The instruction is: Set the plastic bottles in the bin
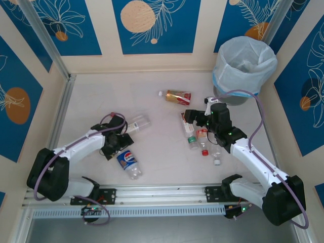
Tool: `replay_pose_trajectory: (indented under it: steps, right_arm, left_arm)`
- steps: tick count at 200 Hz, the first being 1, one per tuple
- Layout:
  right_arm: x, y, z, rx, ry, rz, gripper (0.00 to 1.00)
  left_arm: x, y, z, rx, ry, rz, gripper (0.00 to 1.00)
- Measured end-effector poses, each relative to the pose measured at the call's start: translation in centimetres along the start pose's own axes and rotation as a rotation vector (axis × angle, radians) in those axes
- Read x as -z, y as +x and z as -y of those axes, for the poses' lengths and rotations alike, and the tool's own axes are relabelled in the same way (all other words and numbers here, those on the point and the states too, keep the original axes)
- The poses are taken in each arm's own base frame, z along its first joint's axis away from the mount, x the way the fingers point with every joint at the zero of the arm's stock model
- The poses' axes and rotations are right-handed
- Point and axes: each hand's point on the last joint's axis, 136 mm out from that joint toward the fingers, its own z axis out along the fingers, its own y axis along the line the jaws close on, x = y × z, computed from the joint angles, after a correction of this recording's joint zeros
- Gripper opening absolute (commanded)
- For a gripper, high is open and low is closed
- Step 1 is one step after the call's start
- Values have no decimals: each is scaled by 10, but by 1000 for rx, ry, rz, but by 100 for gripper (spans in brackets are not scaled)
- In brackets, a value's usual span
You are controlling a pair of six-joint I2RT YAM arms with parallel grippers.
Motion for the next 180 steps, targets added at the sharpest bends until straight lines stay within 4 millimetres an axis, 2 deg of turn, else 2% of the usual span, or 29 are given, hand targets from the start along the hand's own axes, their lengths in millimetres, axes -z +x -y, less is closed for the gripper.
replay_pose_trajectory:
  steps: [40,82,127,180]
  right_arm:
    - [0,-1,2,5,18,8,99]
    - [0,-1,3,8,28,11,99]
    - [0,0,4,9,32,8,99]
    - [2,4,5,10,39,-7,99]
  left_arm:
    - [-2,-1,2,3,5,1,88]
    - [-19,7,-8,3,-59,-46,83]
    - [-22,9,-10,-2,-75,-54,64]
    - [-20,9,-8,-34,-64,-47,56]
